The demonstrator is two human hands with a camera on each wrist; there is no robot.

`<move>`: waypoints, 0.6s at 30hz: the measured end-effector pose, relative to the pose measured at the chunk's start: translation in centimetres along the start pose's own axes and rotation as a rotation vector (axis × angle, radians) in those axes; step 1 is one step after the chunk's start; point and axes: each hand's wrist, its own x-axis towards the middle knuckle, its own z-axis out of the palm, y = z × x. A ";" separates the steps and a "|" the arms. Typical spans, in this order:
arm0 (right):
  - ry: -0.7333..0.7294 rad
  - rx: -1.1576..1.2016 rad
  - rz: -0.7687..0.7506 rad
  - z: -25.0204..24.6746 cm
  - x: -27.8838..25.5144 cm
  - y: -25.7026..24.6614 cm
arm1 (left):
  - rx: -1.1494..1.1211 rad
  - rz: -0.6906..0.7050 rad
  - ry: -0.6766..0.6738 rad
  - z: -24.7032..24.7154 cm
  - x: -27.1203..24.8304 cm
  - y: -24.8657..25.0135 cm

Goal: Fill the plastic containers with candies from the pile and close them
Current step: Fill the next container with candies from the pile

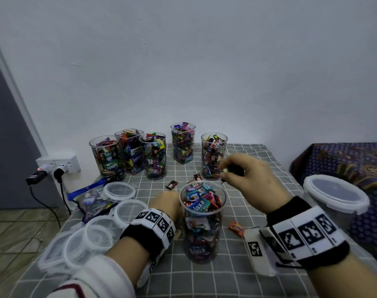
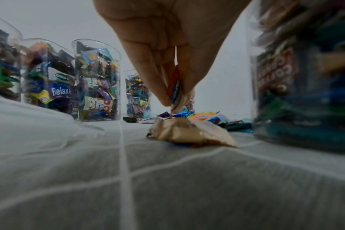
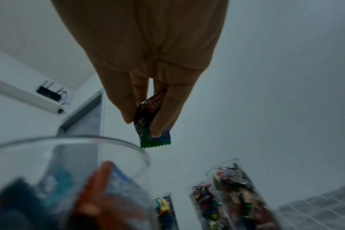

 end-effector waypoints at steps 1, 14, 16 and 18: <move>0.000 0.013 -0.032 0.0 -0.1 -0.6 | 0.003 0.014 0.017 0.1 0.0 -0.1; -0.156 -0.005 -0.183 1.9 -1.9 -1.7 | -0.280 0.067 0.331 -1.0 -2.0 -1.0; -0.157 0.000 -0.202 1.9 -2.1 -1.9 | -0.374 0.057 0.374 -1.4 -2.2 -1.3; -0.165 -0.032 -0.211 2.0 -2.3 -2.1 | -0.444 0.054 0.431 -1.8 -2.3 -1.6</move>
